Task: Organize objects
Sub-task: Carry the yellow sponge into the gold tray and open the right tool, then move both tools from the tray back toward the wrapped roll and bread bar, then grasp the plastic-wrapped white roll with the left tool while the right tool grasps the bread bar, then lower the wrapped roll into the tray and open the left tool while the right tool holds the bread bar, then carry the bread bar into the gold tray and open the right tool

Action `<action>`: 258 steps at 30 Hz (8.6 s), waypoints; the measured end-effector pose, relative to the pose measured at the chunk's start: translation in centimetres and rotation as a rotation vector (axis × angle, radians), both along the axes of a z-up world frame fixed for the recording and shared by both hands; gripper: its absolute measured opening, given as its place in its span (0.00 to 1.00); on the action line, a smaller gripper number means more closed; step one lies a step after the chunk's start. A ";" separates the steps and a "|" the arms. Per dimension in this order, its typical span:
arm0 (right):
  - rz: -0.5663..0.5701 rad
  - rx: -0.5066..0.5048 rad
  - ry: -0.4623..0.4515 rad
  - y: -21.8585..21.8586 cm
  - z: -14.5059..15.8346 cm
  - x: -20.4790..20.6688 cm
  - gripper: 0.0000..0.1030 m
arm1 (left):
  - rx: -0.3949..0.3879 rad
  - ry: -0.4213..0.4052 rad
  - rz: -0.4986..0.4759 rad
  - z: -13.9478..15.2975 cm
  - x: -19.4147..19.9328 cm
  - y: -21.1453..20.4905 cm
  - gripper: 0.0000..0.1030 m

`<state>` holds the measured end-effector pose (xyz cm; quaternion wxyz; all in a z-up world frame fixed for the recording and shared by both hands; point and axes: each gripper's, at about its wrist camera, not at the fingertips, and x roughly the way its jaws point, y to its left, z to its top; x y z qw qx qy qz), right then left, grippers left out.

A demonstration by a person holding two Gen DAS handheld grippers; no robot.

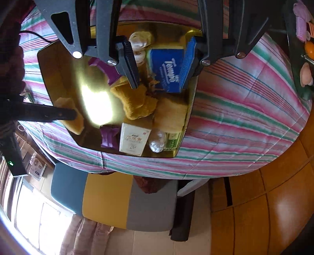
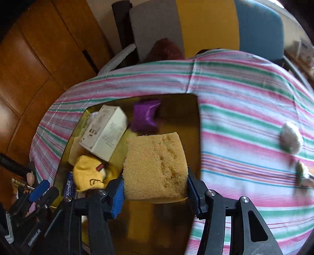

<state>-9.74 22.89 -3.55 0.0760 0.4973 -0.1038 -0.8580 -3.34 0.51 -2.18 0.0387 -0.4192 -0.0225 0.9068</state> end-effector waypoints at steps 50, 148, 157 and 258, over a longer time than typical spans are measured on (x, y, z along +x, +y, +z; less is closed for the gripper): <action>-0.174 0.071 0.084 7.5 1.6 2.5 0.79 | -0.021 0.027 -0.024 0.9 1.1 0.5 0.41; -0.626 -0.286 -0.113 33.4 -4.2 5.1 0.71 | -0.013 0.019 -0.383 1.9 -4.9 23.9 0.32; -0.430 0.049 -0.068 28.0 -5.3 0.4 0.64 | -0.110 0.075 -0.238 2.8 -3.0 16.6 0.32; 0.145 0.120 0.063 -0.5 1.5 4.5 0.35 | -0.007 0.030 -0.051 0.5 -0.5 1.8 0.61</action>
